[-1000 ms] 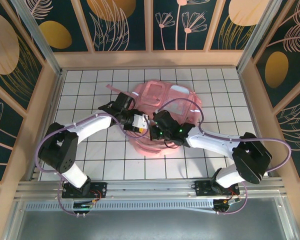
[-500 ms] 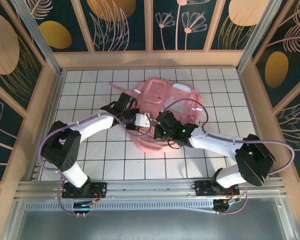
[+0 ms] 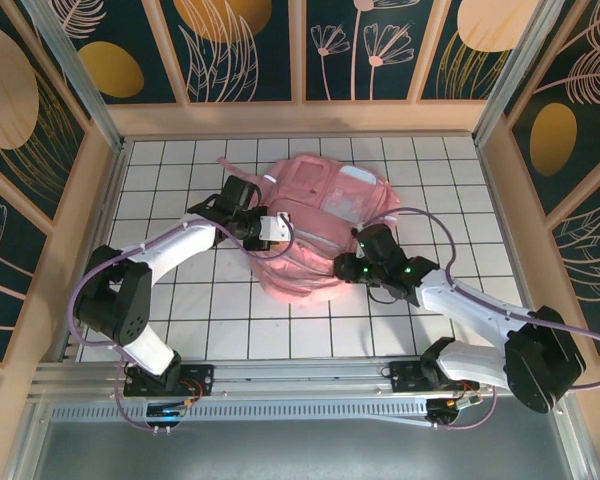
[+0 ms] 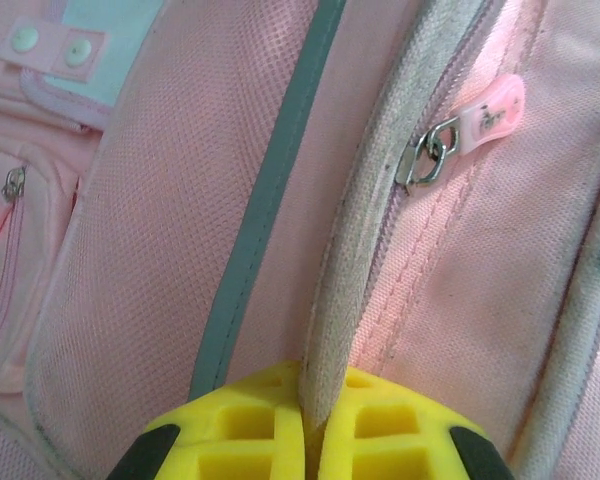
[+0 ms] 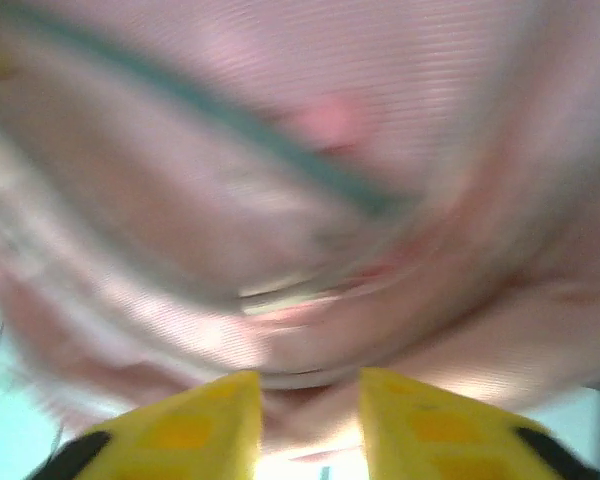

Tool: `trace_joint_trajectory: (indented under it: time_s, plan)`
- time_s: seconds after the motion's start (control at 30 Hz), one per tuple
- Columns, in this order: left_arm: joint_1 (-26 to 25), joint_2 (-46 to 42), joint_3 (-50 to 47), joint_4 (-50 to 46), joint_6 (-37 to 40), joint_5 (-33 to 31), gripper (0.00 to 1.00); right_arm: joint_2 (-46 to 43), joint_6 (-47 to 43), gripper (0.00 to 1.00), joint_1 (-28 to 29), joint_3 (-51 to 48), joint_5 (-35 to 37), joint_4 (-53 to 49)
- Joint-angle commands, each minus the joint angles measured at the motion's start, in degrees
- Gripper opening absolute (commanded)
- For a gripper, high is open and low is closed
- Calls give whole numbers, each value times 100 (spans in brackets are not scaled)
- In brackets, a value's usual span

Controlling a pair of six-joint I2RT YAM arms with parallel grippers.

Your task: Pack books, pencil case, and school supplies into a backpack

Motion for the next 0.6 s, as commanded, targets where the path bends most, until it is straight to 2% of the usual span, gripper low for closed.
trace_joint_trajectory:
  time_s: [0.0, 0.07, 0.17, 0.23, 0.27, 0.3, 0.33, 0.37, 0.47, 0.5, 0.57]
  plan:
    - [41, -111, 344, -322, -473, 936, 0, 182, -469, 40, 381, 449, -1568, 941]
    - [42, -12, 457, -684, -634, 1224, 0, 468, -392, 45, 493, 734, -1328, 869]
    - [44, 170, 686, -1381, -696, 1296, 0, 754, -467, 48, 550, 1056, -140, 293]
    - [39, 193, 682, -1604, -682, 1301, 0, 778, -601, 50, 536, 1172, 384, -29]
    - [39, 168, 635, -1626, -690, 1304, 0, 751, -696, 61, 487, 1200, 394, -120]
    - [39, 133, 591, -1610, -707, 1327, 0, 713, -748, 66, 438, 1226, 434, -211]
    - [39, 91, 547, -1565, -735, 1370, 0, 658, -823, 77, 389, 1244, 417, -286]
    - [41, 56, 522, -1514, -785, 1434, 0, 624, -900, 78, 327, 1248, 317, -358]
    - [45, 24, 534, -1370, -959, 1679, 0, 678, -998, 73, 205, 1247, -17, -481]
    - [39, 29, 550, -1346, -998, 1765, 0, 708, -1009, 68, 201, 1211, -99, -433]
    - [43, 9, 570, -1238, -1127, 1969, 0, 825, -972, 51, 202, 1096, -386, -237]
